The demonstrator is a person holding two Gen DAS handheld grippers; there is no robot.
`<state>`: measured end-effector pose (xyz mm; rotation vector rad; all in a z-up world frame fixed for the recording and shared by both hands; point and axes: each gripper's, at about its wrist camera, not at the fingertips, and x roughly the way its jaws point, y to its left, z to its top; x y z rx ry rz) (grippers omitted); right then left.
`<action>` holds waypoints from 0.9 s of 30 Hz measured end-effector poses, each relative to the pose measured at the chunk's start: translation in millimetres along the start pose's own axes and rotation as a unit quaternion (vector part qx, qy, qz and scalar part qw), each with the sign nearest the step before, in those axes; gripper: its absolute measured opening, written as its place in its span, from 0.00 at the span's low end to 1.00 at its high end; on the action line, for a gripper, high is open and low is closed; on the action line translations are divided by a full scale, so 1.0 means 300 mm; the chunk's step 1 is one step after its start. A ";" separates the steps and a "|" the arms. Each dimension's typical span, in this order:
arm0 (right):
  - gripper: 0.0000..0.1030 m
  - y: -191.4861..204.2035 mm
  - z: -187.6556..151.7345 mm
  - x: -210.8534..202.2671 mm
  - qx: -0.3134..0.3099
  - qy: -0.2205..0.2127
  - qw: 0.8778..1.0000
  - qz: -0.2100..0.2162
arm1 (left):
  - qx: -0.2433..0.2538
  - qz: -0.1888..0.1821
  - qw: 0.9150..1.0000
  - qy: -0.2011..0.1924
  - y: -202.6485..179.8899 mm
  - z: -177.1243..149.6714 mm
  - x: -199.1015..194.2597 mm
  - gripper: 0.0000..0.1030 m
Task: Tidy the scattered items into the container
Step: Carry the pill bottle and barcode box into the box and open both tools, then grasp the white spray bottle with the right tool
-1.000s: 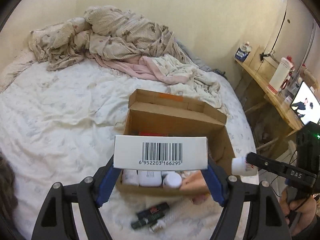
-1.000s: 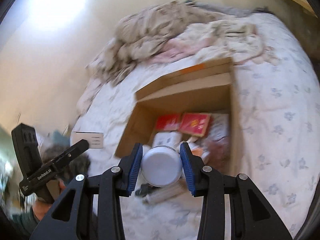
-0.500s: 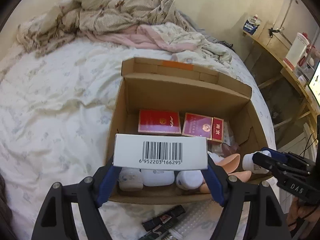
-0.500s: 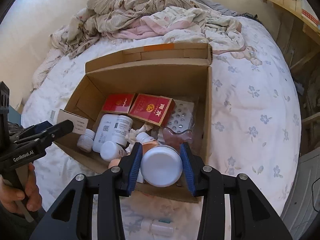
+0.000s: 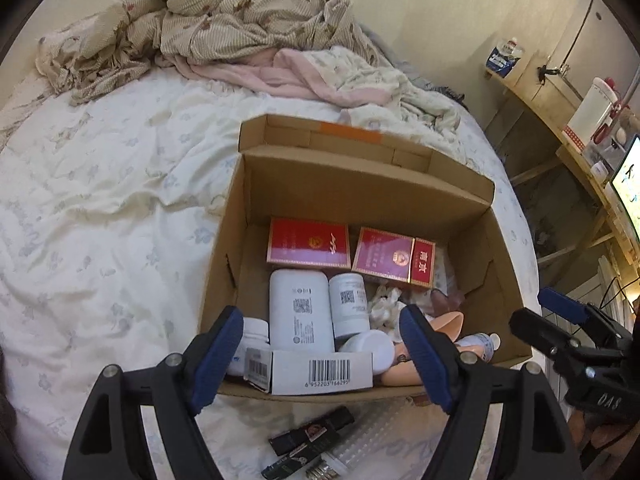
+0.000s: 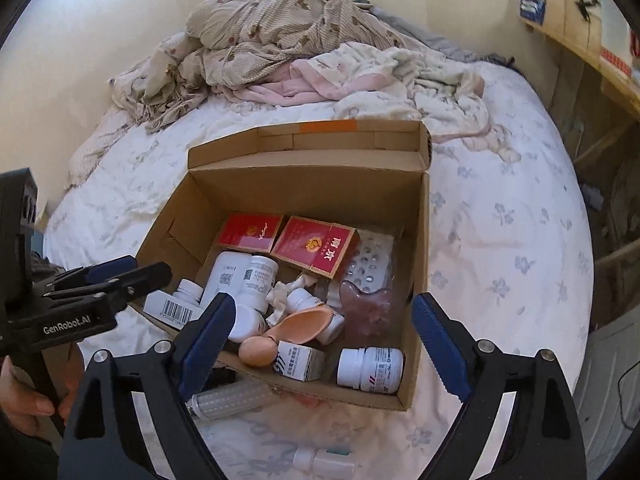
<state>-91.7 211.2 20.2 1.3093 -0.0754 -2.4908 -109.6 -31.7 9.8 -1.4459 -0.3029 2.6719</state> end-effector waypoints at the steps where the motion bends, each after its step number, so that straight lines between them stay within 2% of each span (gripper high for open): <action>1: 0.90 -0.012 0.002 -0.014 0.010 -0.007 1.000 0.010 | 0.005 0.005 1.000 0.001 0.001 0.002 -0.002 0.78; 5: 0.90 -0.046 0.012 -0.073 0.040 -0.028 0.998 0.050 | -0.013 0.017 1.000 -0.006 0.037 0.003 -0.046 0.78; 9: 0.90 -0.073 0.005 -0.125 0.054 -0.043 0.996 0.058 | -0.047 0.027 0.998 -0.021 0.058 -0.005 -0.131 0.78; 15: 0.90 -0.110 -0.035 -0.184 0.072 -0.043 0.994 0.076 | -0.014 0.027 1.000 -0.001 -0.003 -0.077 -0.225 0.78; 19: 0.90 -0.113 -0.080 -0.196 0.068 -0.012 0.993 0.097 | 0.003 0.004 1.000 0.024 -0.030 -0.178 -0.218 0.78; 22: 0.90 -0.106 -0.133 -0.196 0.074 0.039 0.983 0.162 | -0.002 -0.005 0.998 0.059 -0.029 -0.246 -0.153 0.78; 23: 0.90 -0.095 -0.162 -0.205 0.062 0.049 0.983 0.168 | -0.010 -0.010 0.997 0.072 -0.026 -0.261 -0.128 0.78; 25: 0.90 -0.079 -0.204 -0.211 0.036 0.060 0.985 0.157 | -0.019 -0.013 0.996 0.091 -0.024 -0.282 -0.086 0.78; 27: 0.90 -0.065 -0.248 -0.201 0.002 0.078 0.988 0.136 | -0.009 0.009 0.996 0.091 -0.031 -0.295 -0.070 0.78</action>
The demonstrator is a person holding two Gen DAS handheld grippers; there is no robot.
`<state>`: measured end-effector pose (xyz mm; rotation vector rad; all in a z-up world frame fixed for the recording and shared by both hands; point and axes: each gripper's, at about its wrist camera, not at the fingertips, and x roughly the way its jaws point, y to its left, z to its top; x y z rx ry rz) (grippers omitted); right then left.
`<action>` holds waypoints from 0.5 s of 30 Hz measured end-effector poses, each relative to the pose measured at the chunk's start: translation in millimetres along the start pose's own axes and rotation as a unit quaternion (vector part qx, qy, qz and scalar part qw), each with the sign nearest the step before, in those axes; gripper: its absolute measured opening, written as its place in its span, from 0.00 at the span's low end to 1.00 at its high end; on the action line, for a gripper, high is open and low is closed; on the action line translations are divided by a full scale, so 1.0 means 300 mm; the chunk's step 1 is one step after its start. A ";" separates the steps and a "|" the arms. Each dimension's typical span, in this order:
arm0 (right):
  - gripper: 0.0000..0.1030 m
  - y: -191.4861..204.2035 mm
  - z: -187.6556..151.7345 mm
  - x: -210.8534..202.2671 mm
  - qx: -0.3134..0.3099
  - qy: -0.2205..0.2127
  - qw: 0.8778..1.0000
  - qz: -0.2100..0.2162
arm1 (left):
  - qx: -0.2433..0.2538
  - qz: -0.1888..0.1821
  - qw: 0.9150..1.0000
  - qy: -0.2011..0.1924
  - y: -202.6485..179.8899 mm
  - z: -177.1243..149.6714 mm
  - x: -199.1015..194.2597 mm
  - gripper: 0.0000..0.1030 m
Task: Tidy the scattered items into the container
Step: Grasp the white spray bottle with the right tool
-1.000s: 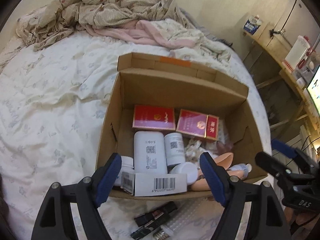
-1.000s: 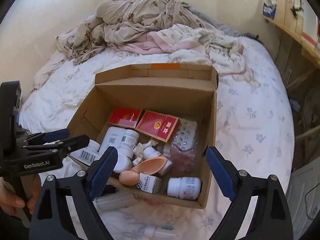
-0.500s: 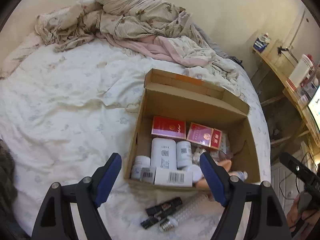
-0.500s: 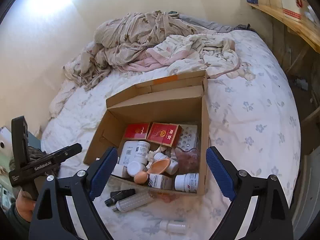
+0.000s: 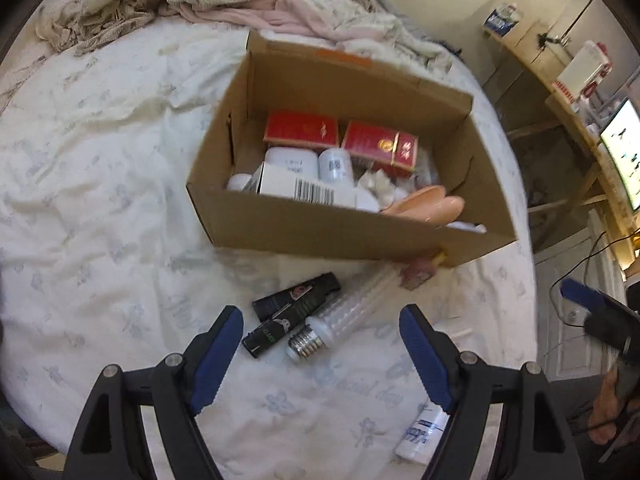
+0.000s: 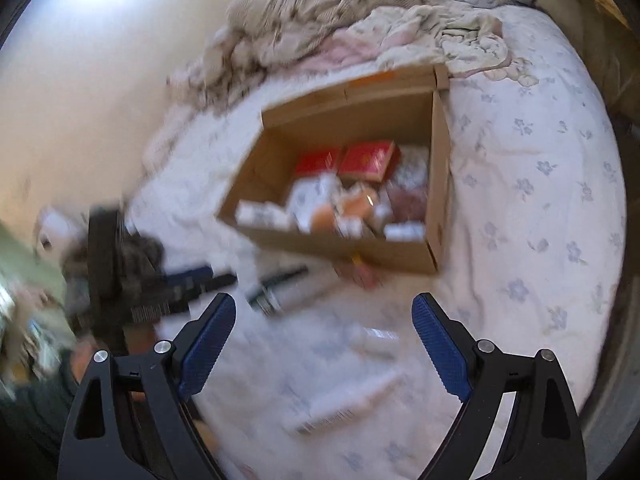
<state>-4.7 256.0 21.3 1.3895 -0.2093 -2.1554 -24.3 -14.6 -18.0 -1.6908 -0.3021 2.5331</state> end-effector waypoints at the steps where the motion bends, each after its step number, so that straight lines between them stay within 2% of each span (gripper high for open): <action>1: 0.90 -0.001 -0.019 0.016 -0.009 0.014 1.000 -0.008 | 0.004 0.016 1.000 -0.004 -0.003 -0.003 0.003 0.78; 7: 0.90 -0.036 -0.096 0.084 -0.037 0.069 0.996 -0.031 | -0.002 0.032 0.999 0.010 0.016 -0.013 0.024 0.78; 9: 0.90 -0.015 -0.127 0.132 -0.064 0.108 0.992 -0.033 | -0.003 0.041 0.999 0.013 0.027 -0.012 0.027 0.78; 12: 0.90 0.052 -0.184 0.216 -0.123 0.167 0.978 -0.028 | -0.016 0.042 0.999 0.022 0.056 -0.007 0.039 0.78; 14: 0.90 0.053 -0.203 0.255 -0.109 0.191 0.975 -0.017 | -0.026 0.044 0.998 0.031 0.078 -0.011 0.051 0.78; 15: 0.90 0.035 -0.210 0.276 -0.073 0.202 0.977 -0.001 | -0.029 0.045 0.998 0.035 0.085 -0.014 0.056 0.78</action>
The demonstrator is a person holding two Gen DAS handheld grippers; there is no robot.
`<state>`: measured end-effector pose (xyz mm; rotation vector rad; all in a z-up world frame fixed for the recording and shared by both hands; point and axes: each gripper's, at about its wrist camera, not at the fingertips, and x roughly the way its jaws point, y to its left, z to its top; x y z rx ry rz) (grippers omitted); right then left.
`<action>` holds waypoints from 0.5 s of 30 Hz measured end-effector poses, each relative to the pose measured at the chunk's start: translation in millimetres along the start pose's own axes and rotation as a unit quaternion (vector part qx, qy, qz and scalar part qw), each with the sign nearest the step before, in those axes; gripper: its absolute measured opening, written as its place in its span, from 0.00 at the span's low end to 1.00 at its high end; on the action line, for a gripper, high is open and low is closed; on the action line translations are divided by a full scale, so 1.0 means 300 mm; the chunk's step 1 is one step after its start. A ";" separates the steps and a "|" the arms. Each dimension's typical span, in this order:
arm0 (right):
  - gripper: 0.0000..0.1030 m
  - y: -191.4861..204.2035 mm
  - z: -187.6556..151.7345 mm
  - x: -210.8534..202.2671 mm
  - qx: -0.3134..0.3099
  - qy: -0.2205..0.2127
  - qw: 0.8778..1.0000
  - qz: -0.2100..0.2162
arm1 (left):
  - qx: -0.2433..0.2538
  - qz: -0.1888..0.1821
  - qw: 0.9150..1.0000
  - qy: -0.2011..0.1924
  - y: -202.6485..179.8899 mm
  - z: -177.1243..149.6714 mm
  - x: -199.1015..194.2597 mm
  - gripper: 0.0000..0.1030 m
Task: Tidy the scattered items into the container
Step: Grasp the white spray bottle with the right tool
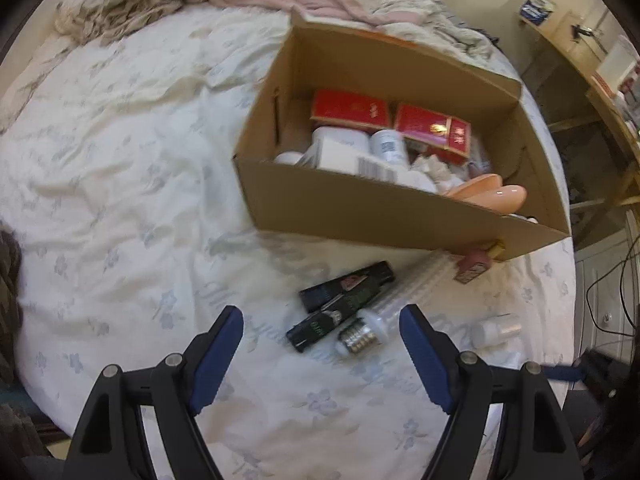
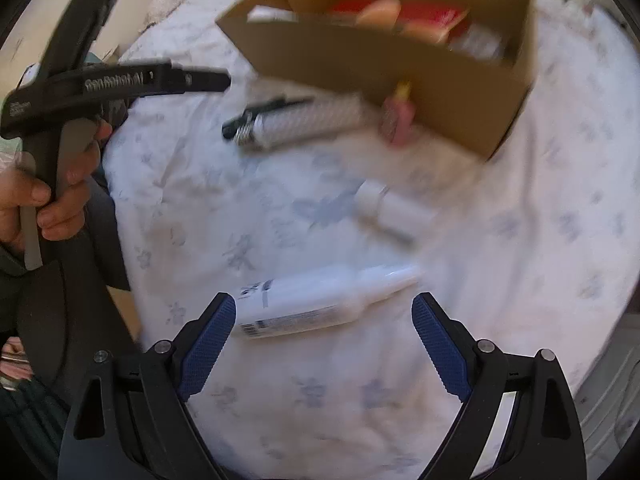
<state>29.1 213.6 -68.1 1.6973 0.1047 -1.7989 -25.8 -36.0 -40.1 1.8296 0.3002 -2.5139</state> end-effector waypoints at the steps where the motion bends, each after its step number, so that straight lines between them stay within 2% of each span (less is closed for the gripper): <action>1: 0.90 -0.018 -0.001 0.017 0.028 0.009 0.999 0.018 | -0.003 0.000 1.000 0.005 0.005 -0.003 0.006 0.78; 4: 0.89 -0.078 -0.017 0.099 0.127 0.046 0.986 0.096 | -0.004 0.002 1.000 0.010 0.005 -0.004 0.015 0.78; 6: 0.89 -0.076 -0.019 0.148 0.140 0.052 0.985 0.091 | -0.003 0.004 1.000 0.011 0.000 0.000 0.018 0.78; 8: 0.89 -0.056 -0.003 0.157 0.130 0.032 0.989 0.069 | 0.000 0.000 1.000 0.015 -0.007 0.003 0.024 0.78; 10: 0.75 -0.030 0.013 0.152 0.104 0.015 0.994 0.035 | 0.013 -0.006 1.000 0.024 -0.022 -0.002 0.036 0.78; 11: 0.62 -0.016 0.016 0.147 0.082 0.010 0.997 0.009 | 0.024 -0.011 0.999 0.028 -0.035 -0.008 0.042 0.78; 13: 0.51 -0.011 0.006 0.135 0.069 0.007 0.998 0.014 | 0.043 -0.022 0.998 0.035 -0.057 -0.019 0.048 0.72; 15: 0.43 0.008 -0.003 0.122 0.044 0.013 0.999 0.022 | 0.069 -0.030 0.996 0.040 -0.093 -0.031 0.052 0.60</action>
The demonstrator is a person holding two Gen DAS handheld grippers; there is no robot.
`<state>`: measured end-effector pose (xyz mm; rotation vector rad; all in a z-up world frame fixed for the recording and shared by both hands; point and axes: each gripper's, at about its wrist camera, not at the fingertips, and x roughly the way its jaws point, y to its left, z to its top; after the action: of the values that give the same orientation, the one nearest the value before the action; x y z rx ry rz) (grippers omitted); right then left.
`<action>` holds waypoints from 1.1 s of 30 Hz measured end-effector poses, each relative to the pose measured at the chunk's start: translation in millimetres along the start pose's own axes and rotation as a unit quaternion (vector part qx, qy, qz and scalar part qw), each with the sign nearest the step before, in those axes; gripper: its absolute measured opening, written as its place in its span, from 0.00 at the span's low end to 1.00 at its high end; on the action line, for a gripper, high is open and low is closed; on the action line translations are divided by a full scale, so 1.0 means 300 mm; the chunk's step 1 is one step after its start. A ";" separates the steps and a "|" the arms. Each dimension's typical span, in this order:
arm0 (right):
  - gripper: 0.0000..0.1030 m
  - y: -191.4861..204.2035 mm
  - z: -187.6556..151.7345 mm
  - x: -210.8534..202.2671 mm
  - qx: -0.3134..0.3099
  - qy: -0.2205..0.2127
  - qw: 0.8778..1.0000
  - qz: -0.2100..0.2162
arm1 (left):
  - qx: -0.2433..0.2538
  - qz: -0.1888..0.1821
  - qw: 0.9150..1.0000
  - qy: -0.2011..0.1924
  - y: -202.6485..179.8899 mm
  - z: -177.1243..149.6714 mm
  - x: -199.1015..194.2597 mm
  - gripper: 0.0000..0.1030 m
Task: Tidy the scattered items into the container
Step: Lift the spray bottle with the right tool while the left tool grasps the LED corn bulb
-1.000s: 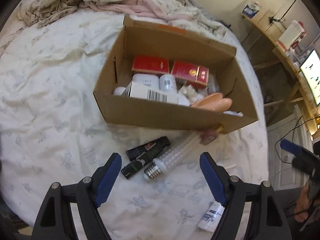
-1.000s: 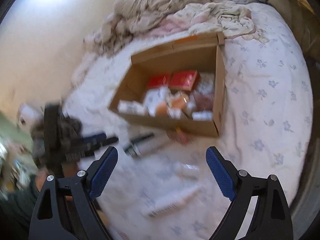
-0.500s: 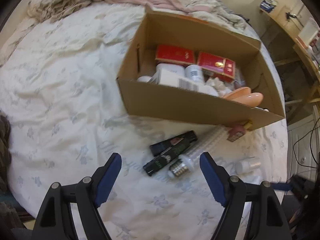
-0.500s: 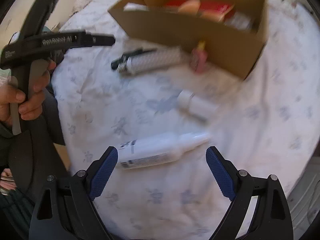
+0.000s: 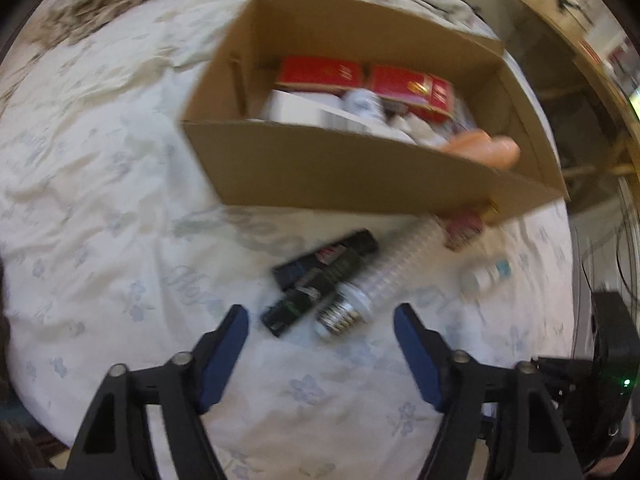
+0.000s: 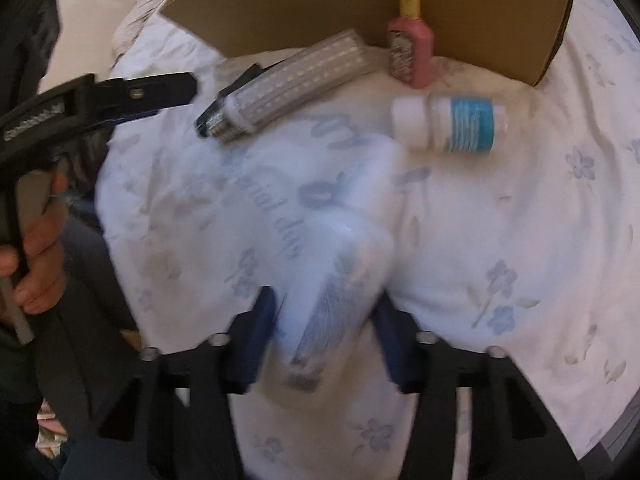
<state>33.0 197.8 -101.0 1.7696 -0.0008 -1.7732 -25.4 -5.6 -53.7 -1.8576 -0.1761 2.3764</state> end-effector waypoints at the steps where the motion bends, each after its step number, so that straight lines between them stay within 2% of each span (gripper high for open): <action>1: 0.43 0.015 -0.005 -0.009 -0.018 0.000 1.000 0.001 | 0.016 -0.001 1.000 0.002 -0.022 -0.001 0.003 0.58; 4: 0.42 0.055 -0.016 -0.030 -0.072 -0.001 0.997 -0.030 | 0.089 0.020 0.996 -0.002 -0.116 0.012 0.017 0.55; 6: 0.42 0.052 -0.021 -0.026 -0.089 0.009 0.994 -0.063 | 0.137 0.031 0.990 -0.005 -0.175 0.026 0.032 0.47; 8: 0.42 0.026 -0.020 -0.030 -0.080 0.017 0.994 -0.076 | 0.162 0.031 0.986 0.001 -0.211 0.046 0.058 0.41; 10: 0.42 0.001 -0.024 -0.048 -0.073 0.019 0.993 -0.090 | 0.173 0.025 0.985 0.015 -0.230 0.068 0.094 0.41; 15: 0.42 -0.066 -0.036 -0.063 -0.041 0.030 0.996 -0.077 | 0.199 0.035 0.978 0.041 -0.269 0.118 0.177 0.41; 18: 0.43 -0.077 -0.016 -0.051 -0.031 0.026 0.996 -0.075 | 0.239 0.067 0.967 0.065 -0.310 0.122 0.239 0.41; 20: 0.43 -0.076 0.004 -0.046 -0.033 0.019 0.996 -0.077 | 0.256 0.082 0.961 0.061 -0.323 0.114 0.261 0.39; 22: 0.42 -0.078 0.017 -0.047 -0.034 0.013 0.996 -0.076 | 0.248 0.076 0.964 0.052 -0.319 0.108 0.246 0.36; 24: 0.42 -0.089 0.022 -0.061 -0.028 0.007 0.997 -0.065 | 0.234 0.050 0.970 0.045 -0.304 0.097 0.206 0.30; 27: 0.41 -0.097 0.012 -0.107 -0.022 -0.005 0.999 -0.043 | 0.215 0.031 0.976 0.004 -0.271 0.070 0.093 0.30; 33: 0.41 -0.041 -0.002 -0.292 -0.032 -0.084 0.996 -0.002 | 0.171 0.001 0.983 -0.073 -0.192 0.027 -0.155 0.30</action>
<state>20.0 244.9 -27.2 1.5720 -0.0105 -1.8995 -20.8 43.3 2.3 -1.5310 0.2090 2.3623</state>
